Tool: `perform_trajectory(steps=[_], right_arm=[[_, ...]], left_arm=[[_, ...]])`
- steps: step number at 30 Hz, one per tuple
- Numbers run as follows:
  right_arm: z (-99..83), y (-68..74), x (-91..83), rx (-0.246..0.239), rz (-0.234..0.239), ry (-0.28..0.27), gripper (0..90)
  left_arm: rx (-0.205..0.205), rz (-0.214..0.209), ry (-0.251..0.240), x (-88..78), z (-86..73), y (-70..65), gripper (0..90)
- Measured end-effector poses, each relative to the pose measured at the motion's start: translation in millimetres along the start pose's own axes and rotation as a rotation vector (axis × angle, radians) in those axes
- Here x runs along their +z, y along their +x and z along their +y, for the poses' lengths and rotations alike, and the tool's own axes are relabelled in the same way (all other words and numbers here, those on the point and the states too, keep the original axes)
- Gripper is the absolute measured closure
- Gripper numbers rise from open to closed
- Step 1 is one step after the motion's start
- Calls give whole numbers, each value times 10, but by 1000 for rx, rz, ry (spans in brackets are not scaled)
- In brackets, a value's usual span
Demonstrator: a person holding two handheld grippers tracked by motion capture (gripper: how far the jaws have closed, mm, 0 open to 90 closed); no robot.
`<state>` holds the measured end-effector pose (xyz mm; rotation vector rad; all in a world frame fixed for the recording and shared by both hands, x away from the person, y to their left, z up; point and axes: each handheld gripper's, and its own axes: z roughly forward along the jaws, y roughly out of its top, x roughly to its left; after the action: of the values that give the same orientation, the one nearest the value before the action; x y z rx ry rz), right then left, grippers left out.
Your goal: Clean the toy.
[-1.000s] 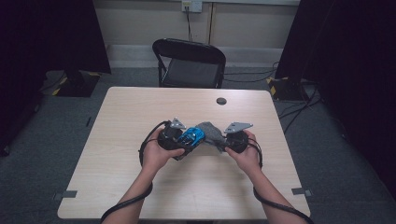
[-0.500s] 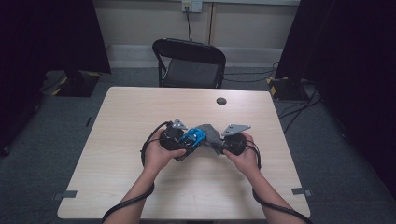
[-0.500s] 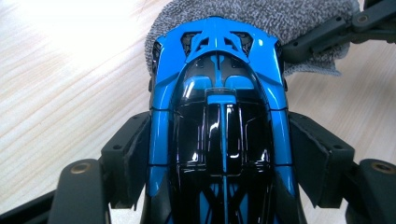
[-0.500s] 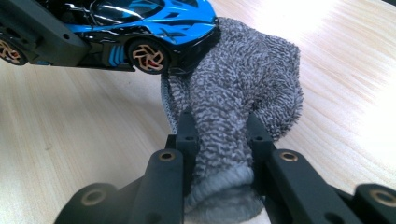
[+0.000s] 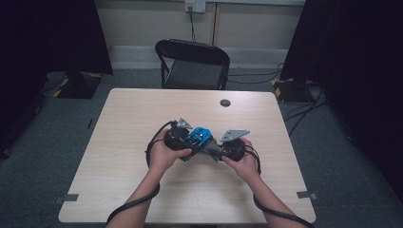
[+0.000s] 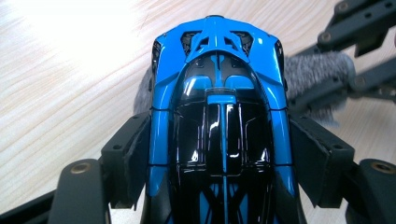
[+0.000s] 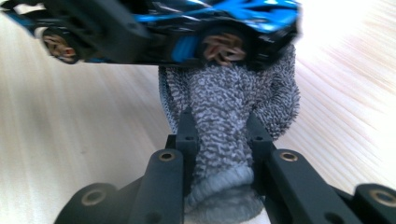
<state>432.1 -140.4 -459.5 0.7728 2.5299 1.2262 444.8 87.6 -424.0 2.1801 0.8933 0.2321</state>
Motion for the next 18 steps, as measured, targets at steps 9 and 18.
perform_trajectory(steps=[9, 18], right_arm=[[26, 106, 41, -34, 31, 5, 737], [13, 199, 77, -49, 61, -7, 737]], left_arm=[[-7, 0, 7, 28, 32, 19, 284], [-14, -3, 9, 56, 70, 21, 283]])
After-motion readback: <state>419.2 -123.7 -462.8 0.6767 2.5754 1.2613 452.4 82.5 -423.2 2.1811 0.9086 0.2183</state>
